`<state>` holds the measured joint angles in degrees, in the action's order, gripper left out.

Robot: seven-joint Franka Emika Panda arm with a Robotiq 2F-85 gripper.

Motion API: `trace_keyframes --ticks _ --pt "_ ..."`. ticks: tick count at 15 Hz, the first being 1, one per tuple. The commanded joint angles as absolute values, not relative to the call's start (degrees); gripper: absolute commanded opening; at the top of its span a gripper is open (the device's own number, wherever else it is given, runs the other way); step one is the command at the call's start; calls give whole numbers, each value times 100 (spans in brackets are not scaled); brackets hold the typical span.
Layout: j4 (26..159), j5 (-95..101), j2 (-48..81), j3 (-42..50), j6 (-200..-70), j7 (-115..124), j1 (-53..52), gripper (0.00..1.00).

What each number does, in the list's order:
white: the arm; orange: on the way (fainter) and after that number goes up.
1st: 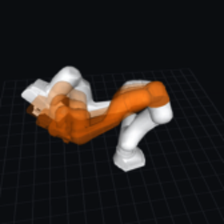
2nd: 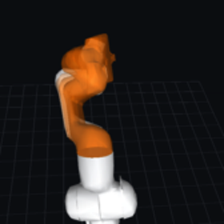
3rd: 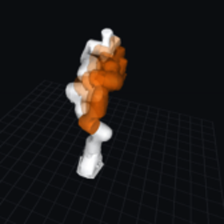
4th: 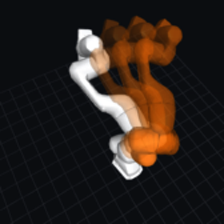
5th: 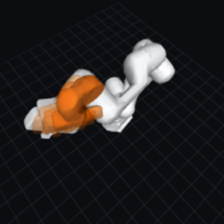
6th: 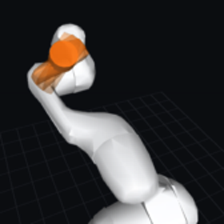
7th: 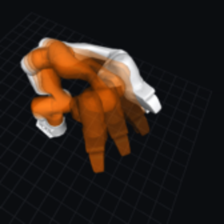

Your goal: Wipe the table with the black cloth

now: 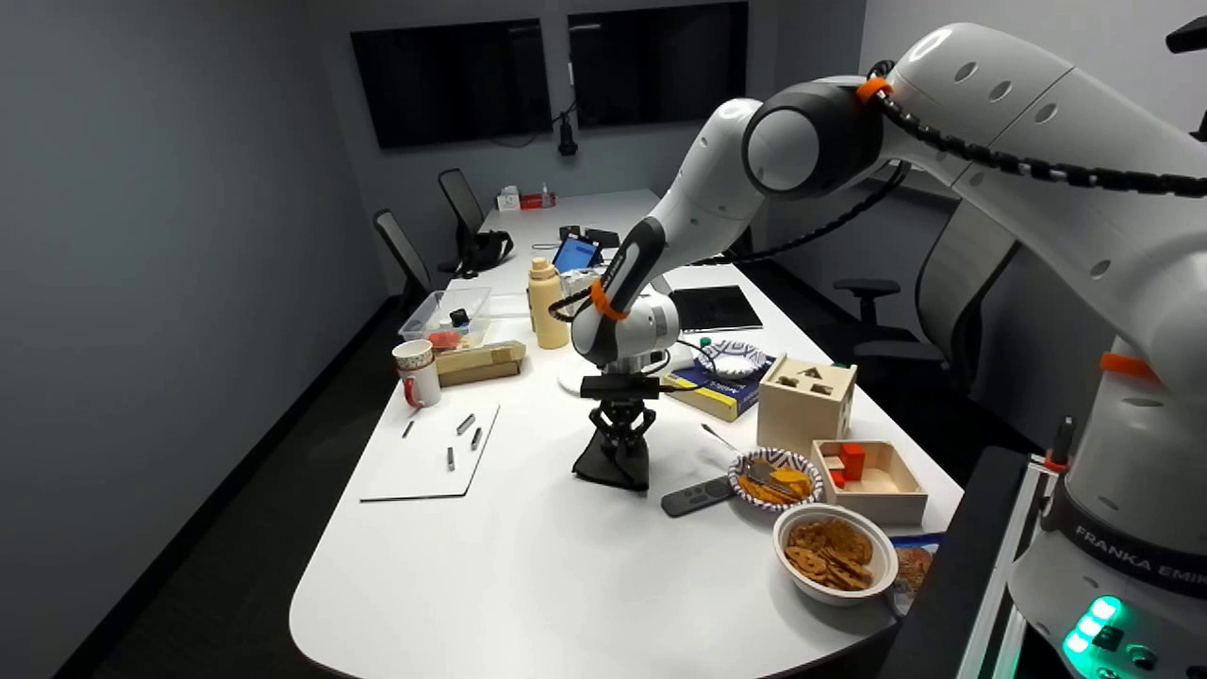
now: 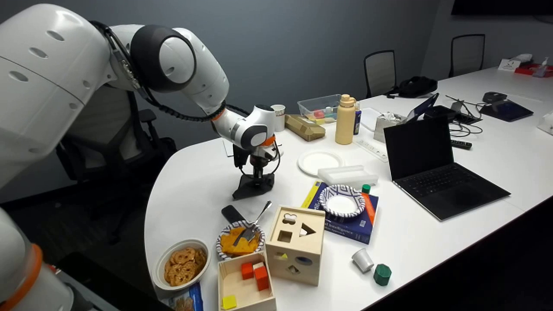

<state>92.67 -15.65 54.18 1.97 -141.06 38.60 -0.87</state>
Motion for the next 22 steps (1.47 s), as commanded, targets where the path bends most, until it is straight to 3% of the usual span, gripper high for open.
trace_keyframes --ticks 1,12,22 --pt "10140 -1868 5349 66 -14783 3690 -117 1" --pt "11985 -2400 4297 215 -15906 3775 -51 1" --pt "13528 -2693 3258 -2223 -18521 1677 1187 1"
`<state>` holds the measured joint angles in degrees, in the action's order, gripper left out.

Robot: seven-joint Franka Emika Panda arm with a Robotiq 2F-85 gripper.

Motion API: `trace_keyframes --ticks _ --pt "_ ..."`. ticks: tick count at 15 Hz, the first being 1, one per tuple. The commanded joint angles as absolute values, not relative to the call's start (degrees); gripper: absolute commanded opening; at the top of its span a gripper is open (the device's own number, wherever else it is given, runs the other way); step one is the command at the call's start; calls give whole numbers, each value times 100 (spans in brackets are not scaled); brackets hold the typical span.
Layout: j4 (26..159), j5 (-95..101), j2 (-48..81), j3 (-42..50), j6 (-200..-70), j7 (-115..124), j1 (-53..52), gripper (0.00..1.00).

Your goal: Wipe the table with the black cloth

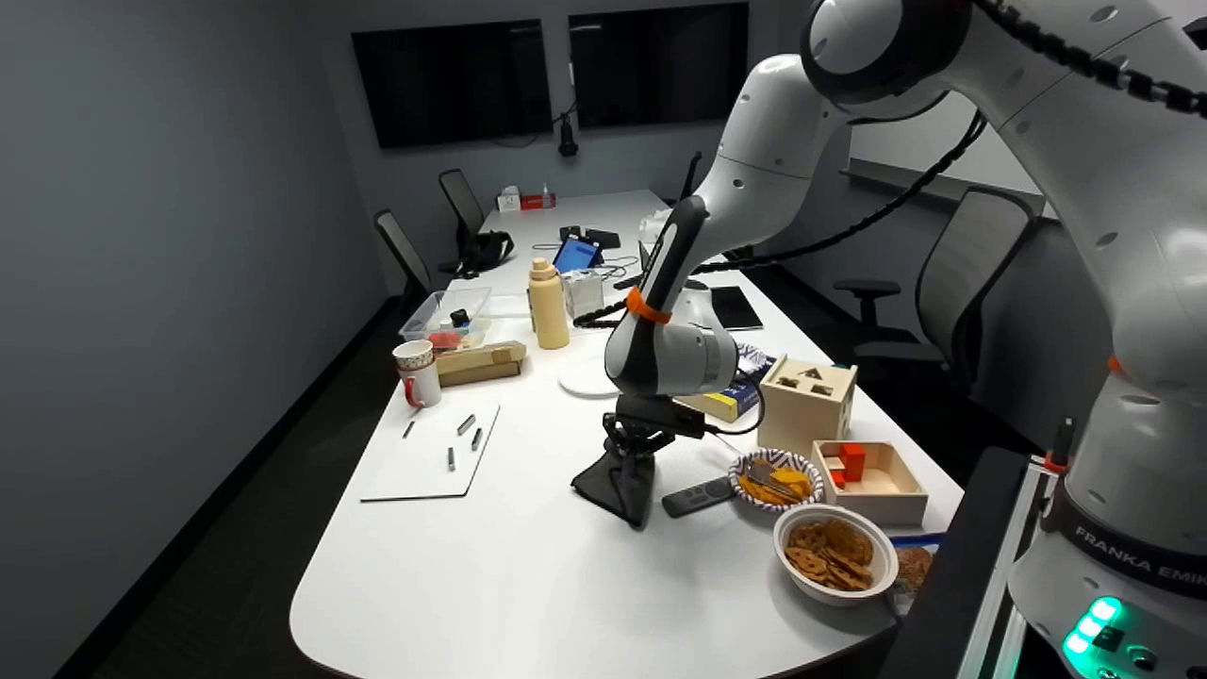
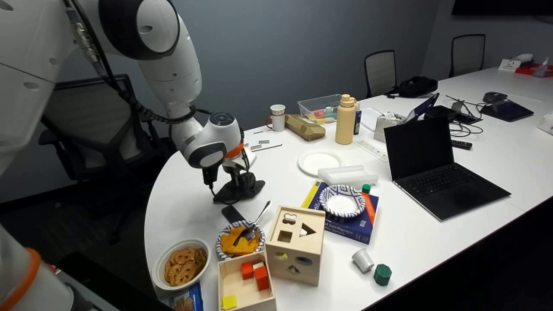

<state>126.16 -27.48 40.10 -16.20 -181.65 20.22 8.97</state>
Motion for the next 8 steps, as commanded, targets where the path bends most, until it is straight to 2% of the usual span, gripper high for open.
trace_keyframes --ticks 1,5,6,8 --pt "13742 -2664 3064 -2467 -18473 1587 1289 1" --pt "14164 -2744 2560 -3323 -17217 1451 1747 1" --pt "14217 -2781 2449 -3349 -16785 1546 1745 1" --pt "14259 -2971 2160 -2734 -15971 1868 1147 1"
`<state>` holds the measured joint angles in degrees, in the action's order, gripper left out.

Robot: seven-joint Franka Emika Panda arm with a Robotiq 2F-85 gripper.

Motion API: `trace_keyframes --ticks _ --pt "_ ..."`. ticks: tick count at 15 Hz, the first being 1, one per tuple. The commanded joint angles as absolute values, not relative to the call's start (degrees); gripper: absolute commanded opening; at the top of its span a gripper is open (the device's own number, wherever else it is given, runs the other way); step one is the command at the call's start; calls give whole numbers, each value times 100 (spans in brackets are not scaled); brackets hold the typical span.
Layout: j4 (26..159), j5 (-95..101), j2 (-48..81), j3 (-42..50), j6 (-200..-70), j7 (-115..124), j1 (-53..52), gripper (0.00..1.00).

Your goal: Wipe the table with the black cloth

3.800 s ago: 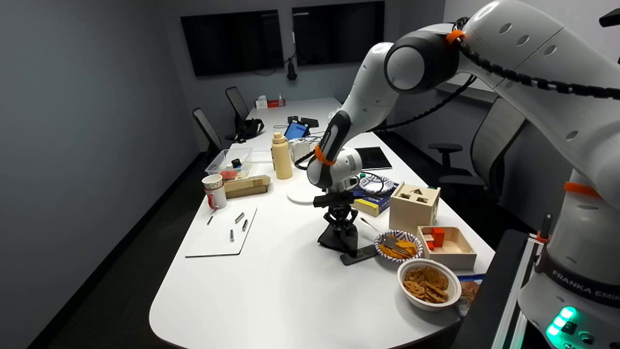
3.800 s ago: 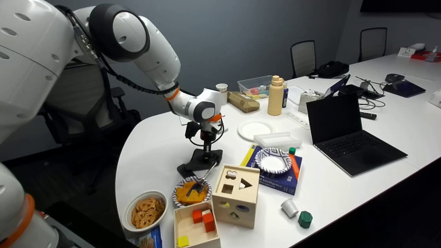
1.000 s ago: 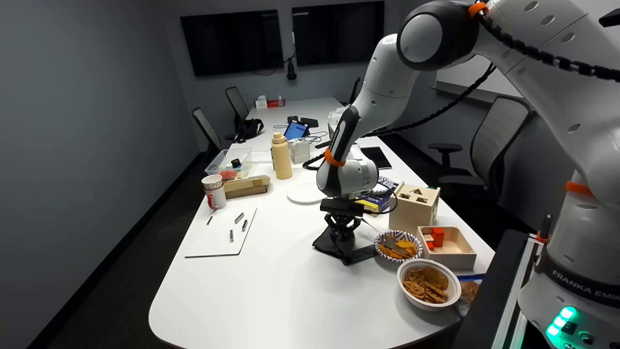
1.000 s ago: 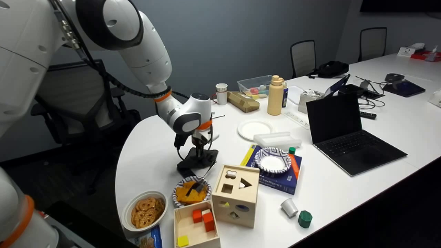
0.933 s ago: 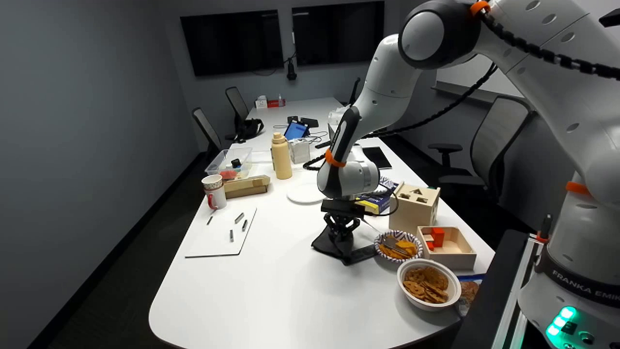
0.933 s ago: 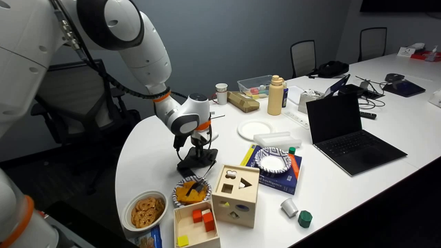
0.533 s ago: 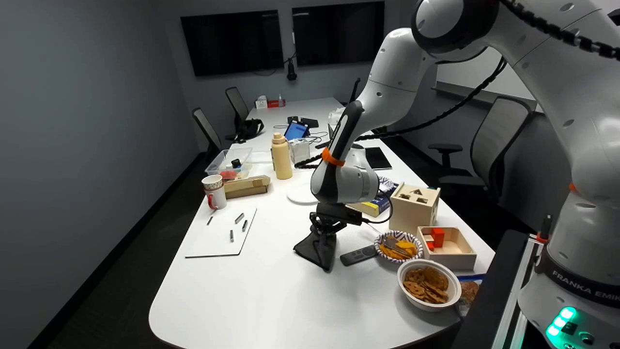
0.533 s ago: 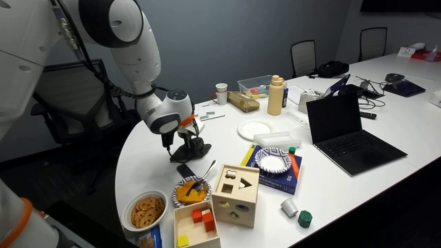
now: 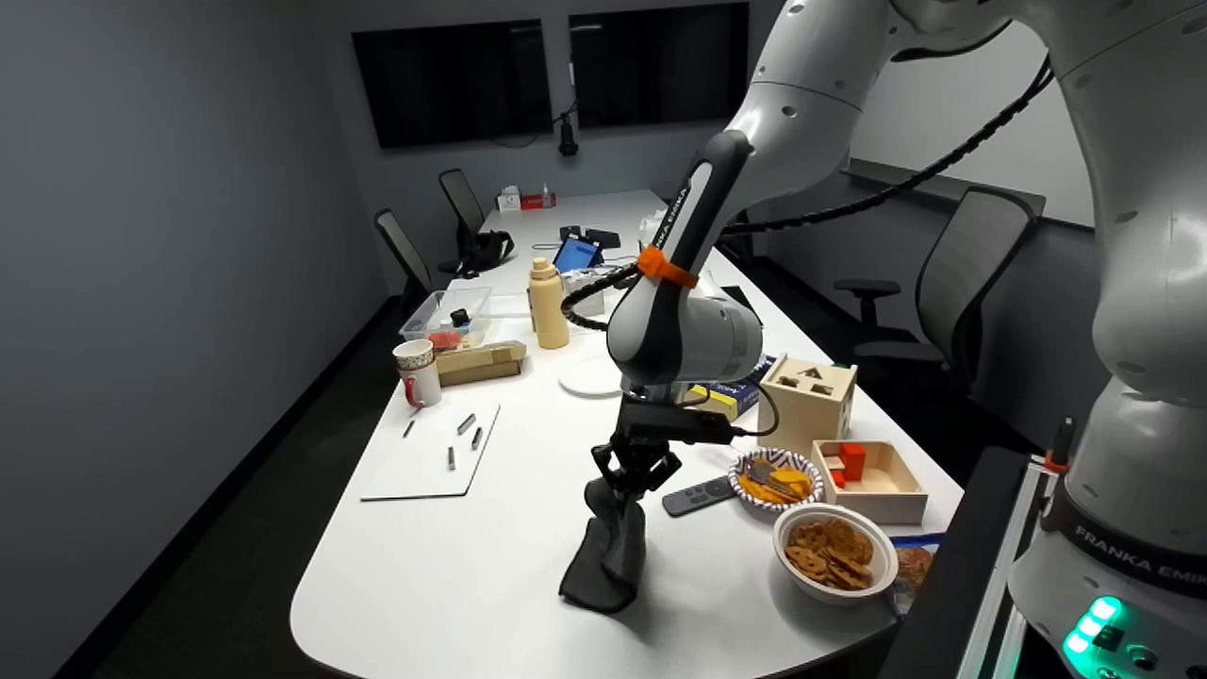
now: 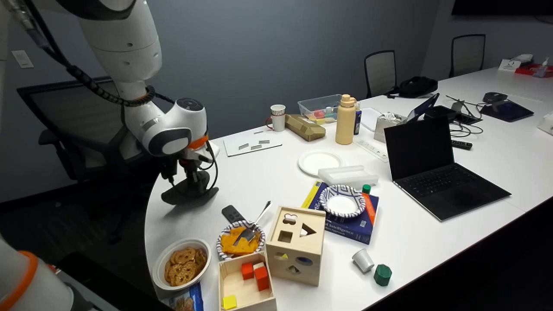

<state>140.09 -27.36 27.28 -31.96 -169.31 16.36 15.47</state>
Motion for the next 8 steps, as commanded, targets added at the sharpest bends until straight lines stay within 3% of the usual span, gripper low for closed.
trace_keyframes --ticks 1,4,8 --pt "14260 -2912 2101 -2330 -15755 2136 820 1" --pt "14198 -2729 2138 -1453 -15164 2611 232 1" --pt "14060 -2815 2310 -955 -14406 2611 -6 1"
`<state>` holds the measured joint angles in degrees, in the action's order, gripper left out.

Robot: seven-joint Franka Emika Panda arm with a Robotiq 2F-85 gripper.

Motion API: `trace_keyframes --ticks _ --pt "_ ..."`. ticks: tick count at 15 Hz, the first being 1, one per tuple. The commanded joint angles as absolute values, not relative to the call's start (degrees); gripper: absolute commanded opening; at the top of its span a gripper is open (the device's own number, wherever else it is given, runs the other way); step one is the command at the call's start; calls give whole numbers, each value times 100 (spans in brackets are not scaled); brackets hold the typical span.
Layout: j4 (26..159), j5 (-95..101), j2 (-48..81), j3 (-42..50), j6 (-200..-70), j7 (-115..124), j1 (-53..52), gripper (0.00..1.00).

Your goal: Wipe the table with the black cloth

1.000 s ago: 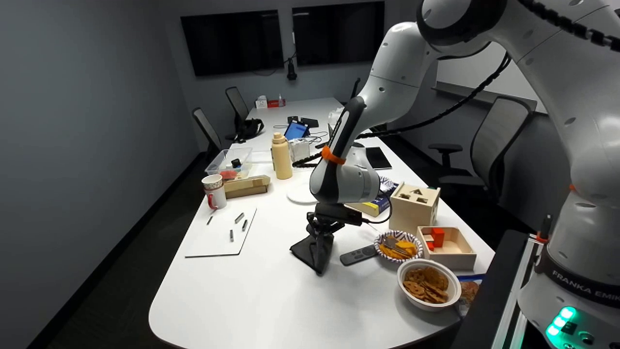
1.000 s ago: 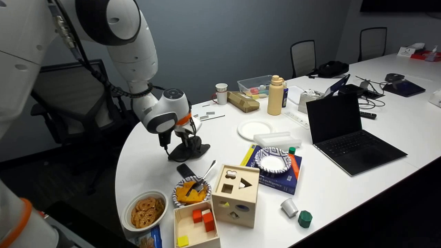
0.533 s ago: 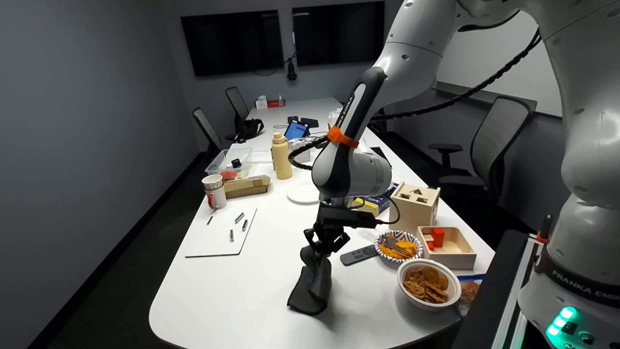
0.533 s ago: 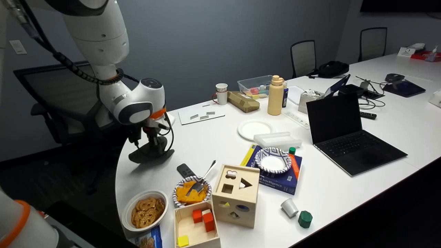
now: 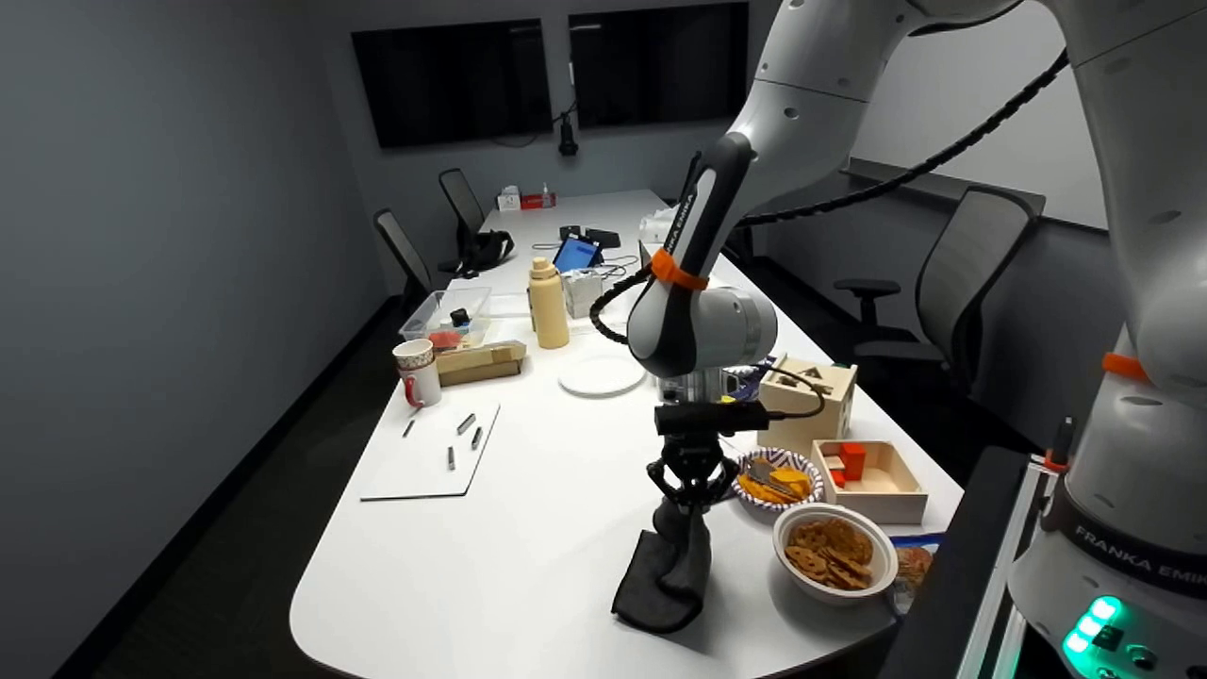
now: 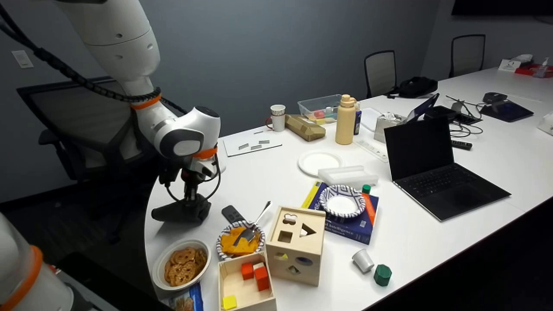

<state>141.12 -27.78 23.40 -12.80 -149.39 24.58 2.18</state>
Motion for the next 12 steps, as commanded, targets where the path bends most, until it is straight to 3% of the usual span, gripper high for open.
trace_keyframes --ticks 1,9,10,11,12 --pt "14053 -2802 2320 -862 -14268 2653 -53 1" --pt "14004 -2639 2392 -307 -13648 3169 -317 1" --pt "14004 -2624 2393 -275 -13663 3204 -357 6" --pt "13983 -2599 2406 -245 -13680 3207 -388 31" --pt "13973 -2566 2403 -262 -13733 3060 -402 31"
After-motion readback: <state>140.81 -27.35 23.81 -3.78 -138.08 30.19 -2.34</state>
